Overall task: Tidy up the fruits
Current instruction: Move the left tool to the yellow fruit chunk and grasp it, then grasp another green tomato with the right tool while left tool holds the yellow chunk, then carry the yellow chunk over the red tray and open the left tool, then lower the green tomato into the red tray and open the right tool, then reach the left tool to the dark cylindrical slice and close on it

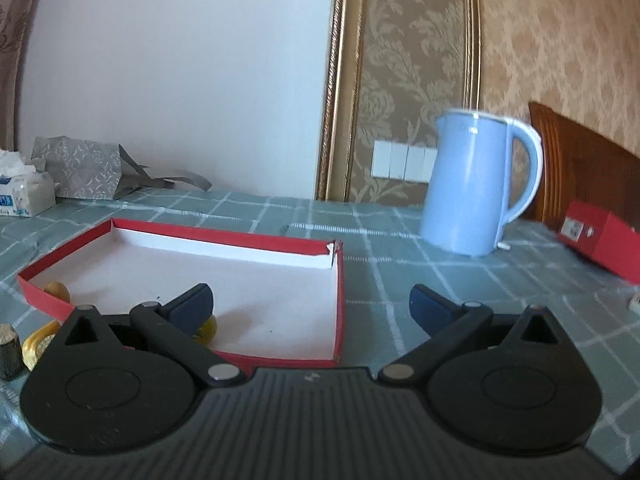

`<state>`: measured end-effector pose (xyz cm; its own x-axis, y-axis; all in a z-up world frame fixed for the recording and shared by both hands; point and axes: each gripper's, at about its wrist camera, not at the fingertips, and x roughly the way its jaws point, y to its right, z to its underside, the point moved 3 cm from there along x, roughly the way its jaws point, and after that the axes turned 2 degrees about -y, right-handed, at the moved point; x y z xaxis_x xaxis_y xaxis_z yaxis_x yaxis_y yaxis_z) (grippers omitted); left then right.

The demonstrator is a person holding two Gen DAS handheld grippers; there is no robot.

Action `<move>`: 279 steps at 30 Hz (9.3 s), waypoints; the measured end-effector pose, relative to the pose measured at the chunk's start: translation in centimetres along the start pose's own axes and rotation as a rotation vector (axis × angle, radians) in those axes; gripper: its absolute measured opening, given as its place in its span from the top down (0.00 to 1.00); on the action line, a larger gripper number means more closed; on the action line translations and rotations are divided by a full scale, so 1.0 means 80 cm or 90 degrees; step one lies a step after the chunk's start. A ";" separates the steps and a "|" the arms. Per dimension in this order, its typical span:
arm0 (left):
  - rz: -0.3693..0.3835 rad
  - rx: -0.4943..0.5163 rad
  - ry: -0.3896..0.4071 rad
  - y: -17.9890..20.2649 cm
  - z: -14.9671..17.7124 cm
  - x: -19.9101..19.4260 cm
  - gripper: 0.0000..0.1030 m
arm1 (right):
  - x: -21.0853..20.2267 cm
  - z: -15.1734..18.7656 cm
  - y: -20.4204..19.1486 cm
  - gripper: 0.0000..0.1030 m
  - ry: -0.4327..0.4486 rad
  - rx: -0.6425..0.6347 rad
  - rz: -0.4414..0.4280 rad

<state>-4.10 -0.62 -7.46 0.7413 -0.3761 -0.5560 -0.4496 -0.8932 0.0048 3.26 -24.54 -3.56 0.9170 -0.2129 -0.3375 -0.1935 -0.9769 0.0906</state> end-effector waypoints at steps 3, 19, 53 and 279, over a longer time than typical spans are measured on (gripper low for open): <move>-0.007 0.008 -0.004 0.005 0.003 -0.002 0.17 | -0.005 -0.002 0.000 0.00 0.009 0.000 -0.005; -0.032 0.043 -0.004 0.021 0.009 -0.001 0.55 | -0.011 -0.006 0.013 0.00 0.020 0.039 -0.016; -0.039 -0.028 0.015 -0.020 -0.011 0.021 0.55 | -0.062 0.065 0.059 0.49 -0.125 0.000 -0.115; -0.038 0.015 -0.011 -0.054 -0.053 0.078 0.68 | 0.009 0.023 0.039 0.00 -0.117 0.135 -0.109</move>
<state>4.61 -0.15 -7.45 0.7588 -0.3178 -0.5685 -0.4169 -0.9076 -0.0490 2.66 -27.77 -5.21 0.8678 -0.0261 -0.4962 -0.1280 -0.9767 -0.1725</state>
